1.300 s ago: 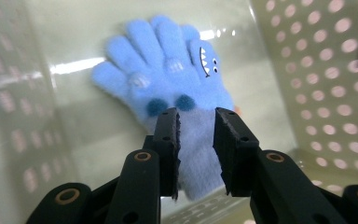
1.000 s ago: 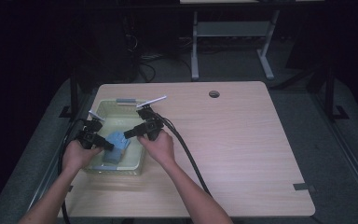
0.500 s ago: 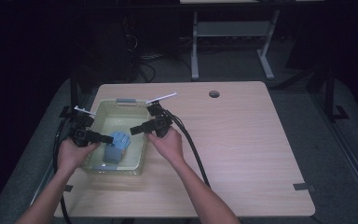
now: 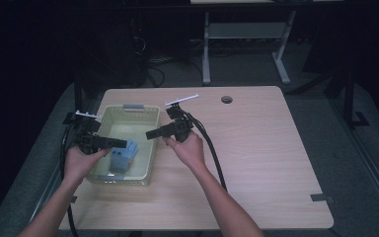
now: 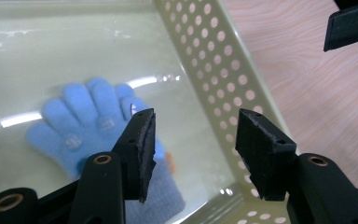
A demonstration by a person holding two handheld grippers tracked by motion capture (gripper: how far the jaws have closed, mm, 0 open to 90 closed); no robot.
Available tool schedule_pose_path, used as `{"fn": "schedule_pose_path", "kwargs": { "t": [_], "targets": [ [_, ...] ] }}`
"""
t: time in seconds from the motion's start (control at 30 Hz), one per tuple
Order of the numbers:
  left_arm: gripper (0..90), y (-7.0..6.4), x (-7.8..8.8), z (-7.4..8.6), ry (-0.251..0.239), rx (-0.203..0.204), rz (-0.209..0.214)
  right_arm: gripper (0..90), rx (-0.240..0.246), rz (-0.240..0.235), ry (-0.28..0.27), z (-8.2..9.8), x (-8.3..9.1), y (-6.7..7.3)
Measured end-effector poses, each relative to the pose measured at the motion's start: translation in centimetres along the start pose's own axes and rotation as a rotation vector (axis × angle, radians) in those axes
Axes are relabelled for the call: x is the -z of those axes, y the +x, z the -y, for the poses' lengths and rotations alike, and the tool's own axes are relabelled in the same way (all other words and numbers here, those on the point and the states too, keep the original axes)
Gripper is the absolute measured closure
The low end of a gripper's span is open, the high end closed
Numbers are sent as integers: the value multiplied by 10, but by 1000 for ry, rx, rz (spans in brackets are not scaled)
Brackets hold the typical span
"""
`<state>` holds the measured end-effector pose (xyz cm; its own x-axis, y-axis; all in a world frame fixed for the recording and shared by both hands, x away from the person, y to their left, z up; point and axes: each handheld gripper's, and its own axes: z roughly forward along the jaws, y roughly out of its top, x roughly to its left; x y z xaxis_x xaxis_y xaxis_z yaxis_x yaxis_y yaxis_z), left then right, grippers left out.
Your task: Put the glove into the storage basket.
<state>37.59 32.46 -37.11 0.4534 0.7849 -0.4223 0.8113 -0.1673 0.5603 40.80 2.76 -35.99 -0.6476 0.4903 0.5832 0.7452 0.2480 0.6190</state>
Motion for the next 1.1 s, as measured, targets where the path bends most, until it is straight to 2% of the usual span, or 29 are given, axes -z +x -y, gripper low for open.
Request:
{"fn": "schedule_pose_path", "kwargs": {
  "t": [0.27, 0.37, 0.6, 1.1],
  "targets": [
    [449, -6, 2, 0, -27, -4, 36, 464, -16, -12, -15, 5, 15, -7],
    [439, -8, 3, -1, -43, -1, 64, 456, -20, -25, -21, 6, 21, -11],
    [424, -18, -2, -4, -55, 7, 81, 423, -41, -19, -40, 11, 32, -20],
    [395, -44, -12, -11, -64, -46, 115, 390, -51, -2, -62, 15, 61, -29]
  ]
}}
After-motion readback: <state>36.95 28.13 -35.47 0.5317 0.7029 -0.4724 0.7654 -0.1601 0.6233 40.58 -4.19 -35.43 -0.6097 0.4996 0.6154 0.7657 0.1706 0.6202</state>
